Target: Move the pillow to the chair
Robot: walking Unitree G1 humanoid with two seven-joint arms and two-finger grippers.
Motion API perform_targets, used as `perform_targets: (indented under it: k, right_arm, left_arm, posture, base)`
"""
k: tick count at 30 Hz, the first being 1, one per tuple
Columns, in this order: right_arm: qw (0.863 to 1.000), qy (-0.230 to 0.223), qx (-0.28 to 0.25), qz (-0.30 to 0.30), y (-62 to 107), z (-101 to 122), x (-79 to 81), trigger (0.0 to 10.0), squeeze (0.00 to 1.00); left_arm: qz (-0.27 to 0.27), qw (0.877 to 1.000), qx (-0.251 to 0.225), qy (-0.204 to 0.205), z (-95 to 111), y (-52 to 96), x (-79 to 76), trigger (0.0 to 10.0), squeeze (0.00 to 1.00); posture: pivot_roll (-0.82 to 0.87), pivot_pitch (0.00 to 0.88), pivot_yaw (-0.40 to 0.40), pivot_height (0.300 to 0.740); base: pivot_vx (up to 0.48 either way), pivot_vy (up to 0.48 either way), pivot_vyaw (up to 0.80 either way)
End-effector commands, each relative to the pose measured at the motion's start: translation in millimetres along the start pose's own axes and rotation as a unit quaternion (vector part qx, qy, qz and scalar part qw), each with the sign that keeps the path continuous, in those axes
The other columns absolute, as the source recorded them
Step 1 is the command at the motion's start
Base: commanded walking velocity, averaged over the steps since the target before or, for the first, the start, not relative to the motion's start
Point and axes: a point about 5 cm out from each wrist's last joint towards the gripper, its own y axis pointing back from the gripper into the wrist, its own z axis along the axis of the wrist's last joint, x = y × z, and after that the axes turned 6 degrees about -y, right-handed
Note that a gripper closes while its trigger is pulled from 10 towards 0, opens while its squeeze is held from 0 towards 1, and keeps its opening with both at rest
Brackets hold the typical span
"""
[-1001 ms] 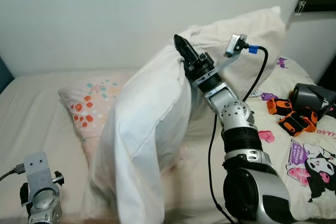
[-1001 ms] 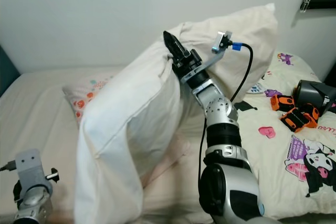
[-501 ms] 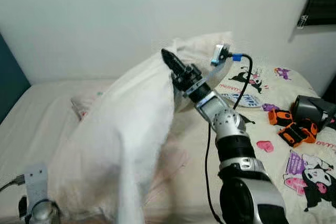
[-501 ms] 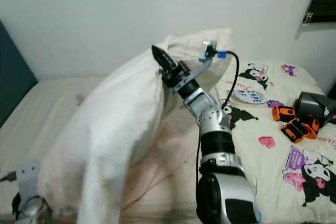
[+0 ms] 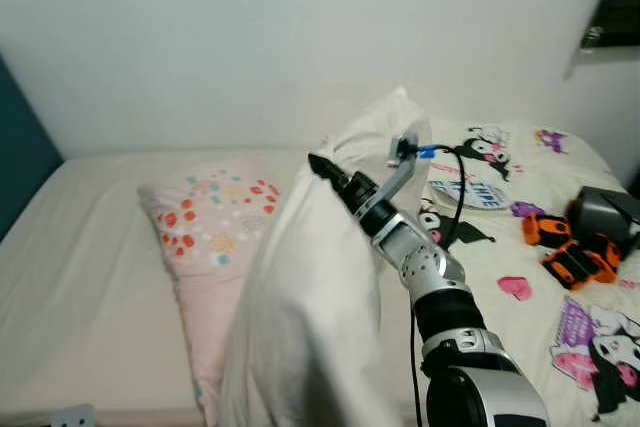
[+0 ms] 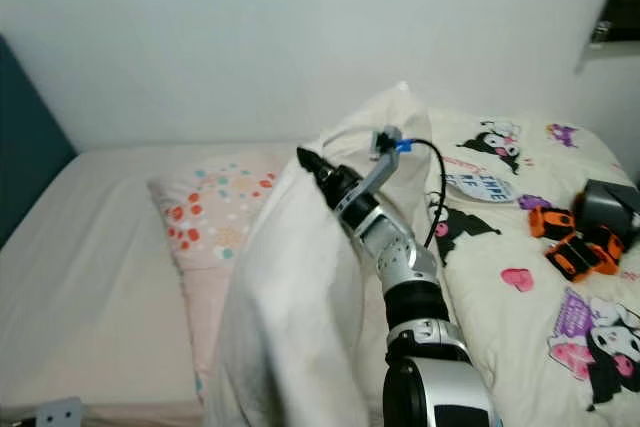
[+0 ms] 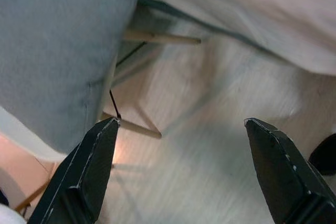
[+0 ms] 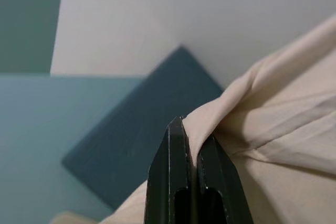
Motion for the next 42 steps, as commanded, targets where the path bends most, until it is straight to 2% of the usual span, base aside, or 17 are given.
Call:
perform_targets:
  k: [1,9,10,12,19,21,22,25,32,35,41,42]
  right_arm:
    - [1.0,0.018,0.001,0.021,-6.2,-1,7.4,0.0,0.0]
    - [0.999,0.017,0.021,0.021,-2.5,-18,6.6,0.0,0.0]
    - [0.999,0.02,0.021,0.021,-2.5,-19,6.6,0.0,0.0]
    - [0.999,0.022,0.022,0.021,-2.3,-19,6.4,0.0,0.0]
    - [0.999,0.027,0.023,0.036,-4.0,-20,12.2,0.0,0.0]
    - [0.998,0.025,0.02,0.053,-6.5,-19,18.5,0.0,0.0]
    - [0.997,0.024,0.012,0.079,-10.5,-16,28.8,0.0,0.0]
    - [0.995,0.026,0.001,0.099,-14.9,-10,38.2,0.0,0.0]
    - [0.993,0.031,-0.008,0.112,-18.1,-3,45.9,0.0,0.0]
    - [0.993,0.032,-0.009,0.115,-18.1,-2,48.8,0.0,0.0]
    - [0.992,0.033,-0.006,0.119,-17.5,-4,50.4,0.0,0.0]
    - [0.992,0.033,-0.006,0.119,-17.2,-4,50.7,0.0,0.0]
  left_arm:
    - [-0.009,1.0,0.014,-0.016,-9,2.2,-3.3,10.0,0.0]
    - [-0.037,0.997,0.01,-0.062,-12,5.9,-14.8,10.0,0.0]
    - [-0.05,0.995,0.004,-0.089,-11,7.2,-19.8,10.0,0.0]
    - [-0.06,0.992,-0.002,-0.11,-10,8.3,-23.6,10.0,0.0]
    - [-0.065,0.991,0.0,-0.113,-12,9.5,-26.2,10.0,0.0]
    - [-0.067,0.991,0.001,-0.116,-13,9.8,-26.5,10.0,0.0]
    - [-0.07,0.99,0.003,-0.119,-16,10.4,-26.7,10.0,0.0]
    - [-0.072,0.99,0.014,-0.118,-21,11.1,-26.3,10.0,0.0]
    - [-0.078,0.991,0.033,-0.103,-28,11.8,-24.8,10.0,0.0]
    - [-0.081,0.989,0.03,-0.117,-29,11.8,-24.0,10.0,0.0]
    - [-0.095,0.986,0.021,-0.135,-28,12.1,-25.4,10.0,0.0]
    - [-0.101,0.984,0.017,-0.147,-28,12.3,-26.5,10.0,0.0]
  posture:
    - [-0.02,0.01,0.002,0.74]
    - [-0.03,0.016,0.007,0.74]
    - [-0.03,0.017,0.009,0.74]
    - [-0.03,0.017,0.01,0.74]
    - [-0.03,0.021,0.009,0.74]
    - [-0.03,0.024,0.009,0.74]
    - [-0.03,0.026,0.008,0.74]
    - [-0.03,0.027,0.008,0.74]
    - [-0.03,0.027,0.007,0.74]
    - [-0.03,0.027,0.007,0.74]
    - [-0.03,0.018,0.006,0.74]
    - [-0.03,0.018,0.006,0.74]
  base:
    - [0.0,0.0,0.76]
    - [0.0,0.0,0.76]
    - [0.0,0.0,0.76]
    - [0.0,0.0,0.76]
    - [0.0,0.0,0.76]
    - [0.0,0.0,0.76]
    - [0.0,0.0,0.76]
    - [0.0,0.0,0.76]
    - [-0.313,0.0,0.76]
    - [-0.48,0.0,0.77]
    - [0.0,0.0,0.76]
    - [0.0,0.0,0.76]
